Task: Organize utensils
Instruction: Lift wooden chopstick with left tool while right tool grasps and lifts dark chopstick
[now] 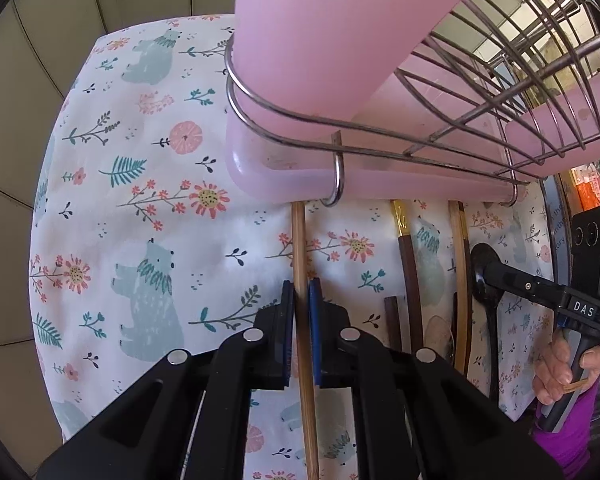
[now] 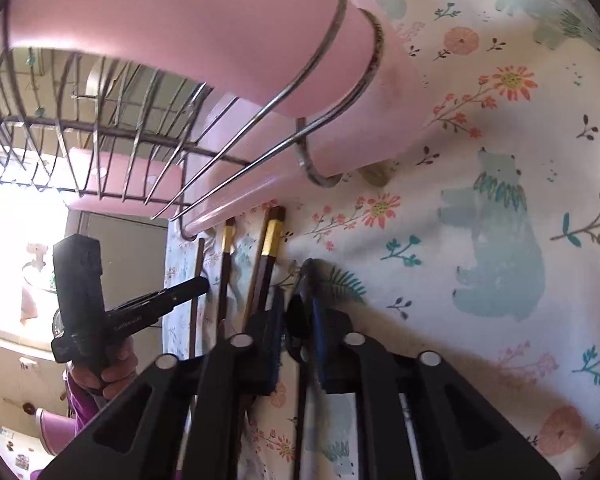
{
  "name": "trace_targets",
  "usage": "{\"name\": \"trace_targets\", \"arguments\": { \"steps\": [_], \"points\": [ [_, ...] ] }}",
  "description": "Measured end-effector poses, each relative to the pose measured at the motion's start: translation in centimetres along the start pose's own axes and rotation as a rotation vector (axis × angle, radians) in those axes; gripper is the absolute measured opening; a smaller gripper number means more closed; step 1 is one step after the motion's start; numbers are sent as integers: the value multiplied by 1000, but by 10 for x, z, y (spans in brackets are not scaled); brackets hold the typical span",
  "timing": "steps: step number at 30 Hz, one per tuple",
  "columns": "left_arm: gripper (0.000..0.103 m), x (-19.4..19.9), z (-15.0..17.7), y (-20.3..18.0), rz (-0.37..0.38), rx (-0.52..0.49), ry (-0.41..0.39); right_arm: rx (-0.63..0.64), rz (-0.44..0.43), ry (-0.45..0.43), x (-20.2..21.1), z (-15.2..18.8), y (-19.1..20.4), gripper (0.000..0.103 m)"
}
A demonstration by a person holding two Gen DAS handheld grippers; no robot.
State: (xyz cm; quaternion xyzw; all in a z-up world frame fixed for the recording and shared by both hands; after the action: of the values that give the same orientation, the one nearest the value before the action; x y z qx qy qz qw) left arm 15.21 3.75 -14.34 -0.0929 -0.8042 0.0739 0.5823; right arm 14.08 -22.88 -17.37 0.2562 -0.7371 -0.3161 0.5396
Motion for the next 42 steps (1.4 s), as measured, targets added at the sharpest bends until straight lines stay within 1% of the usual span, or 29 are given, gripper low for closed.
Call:
{"name": "trace_targets", "arguments": {
  "steps": [3, 7, 9, 13, 18, 20, 24, 27, 33, 42],
  "points": [
    [6, -1, 2, -13, -5, -23, -36, 31, 7, -32, 4, 8, 9, 4],
    [6, 18, 20, -17, 9, -46, -108, 52, -23, -111, 26, 21, 18, 4],
    [6, 30, 27, -18, 16, -52, -151, 70, -20, -157, 37, 26, 24, 4],
    [6, 58, 39, -18, 42, -46, -261, 124, -10, -253, 61, 37, 39, 4],
    [6, 98, 47, -17, 61, -18, -397, 195, 5, -351, 83, 50, 60, 4],
    [6, 113, 49, -17, 67, -9, -452, 219, 10, -382, 92, 48, 63, 4],
    [6, 139, 54, -22, 69, -1, -558, 268, 18, -449, 110, 54, 74, 4],
    [6, 159, 57, -19, 76, 1, -621, 313, 29, -505, 121, 59, 87, 4],
    [6, 181, 56, -24, 95, 1, -699, 366, 29, -584, 137, 53, 109, 4],
    [6, 197, 44, -23, 113, 12, -762, 409, 19, -678, 162, 33, 131, 4]
  ]
}}
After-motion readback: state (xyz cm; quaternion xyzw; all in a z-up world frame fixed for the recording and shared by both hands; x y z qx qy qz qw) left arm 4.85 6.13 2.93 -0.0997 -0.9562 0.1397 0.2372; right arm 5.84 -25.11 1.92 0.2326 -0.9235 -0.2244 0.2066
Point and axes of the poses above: each gripper's, at about its wrist camera, not at the fingertips, and x roughly against the way its jaws point, y to its left, z to its underside, the point moved 1 cm from there along -x, roughly the way its jaws point, and after that the axes turned 5 degrees about -y, right-handed, at the moved point
